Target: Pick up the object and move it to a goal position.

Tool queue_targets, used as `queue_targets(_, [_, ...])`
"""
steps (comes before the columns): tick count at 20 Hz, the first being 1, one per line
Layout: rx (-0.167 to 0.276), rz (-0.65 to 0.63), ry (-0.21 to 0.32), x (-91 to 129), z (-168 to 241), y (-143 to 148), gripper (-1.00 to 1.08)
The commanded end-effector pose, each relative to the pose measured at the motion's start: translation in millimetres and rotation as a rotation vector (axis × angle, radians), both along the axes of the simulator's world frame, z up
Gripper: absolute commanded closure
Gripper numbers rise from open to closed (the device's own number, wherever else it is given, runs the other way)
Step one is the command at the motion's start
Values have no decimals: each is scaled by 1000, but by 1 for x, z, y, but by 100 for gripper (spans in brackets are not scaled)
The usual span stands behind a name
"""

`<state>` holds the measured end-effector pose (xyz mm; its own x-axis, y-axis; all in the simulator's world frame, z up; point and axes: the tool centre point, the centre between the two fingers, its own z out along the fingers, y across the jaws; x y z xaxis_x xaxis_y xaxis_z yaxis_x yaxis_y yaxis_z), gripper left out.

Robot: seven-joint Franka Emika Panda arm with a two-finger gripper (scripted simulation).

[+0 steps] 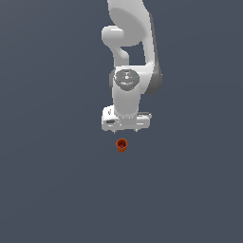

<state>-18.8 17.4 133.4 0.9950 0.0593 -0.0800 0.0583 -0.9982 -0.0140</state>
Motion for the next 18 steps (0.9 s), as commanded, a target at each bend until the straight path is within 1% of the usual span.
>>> queue_targets(1, [-2, -6, -14, 5, -8, -3, -92])
queue_targets(6, [-7, -22, -52, 18, -29, -10, -92])
queue_targets(10, [-9, -29, -72, 25, -40, -14, -92])
queue_targets(14, [-11, -33, -80, 27, -45, -16, -92])
queue_targets(18, [-10, -32, -77, 27, -46, -15, -92])
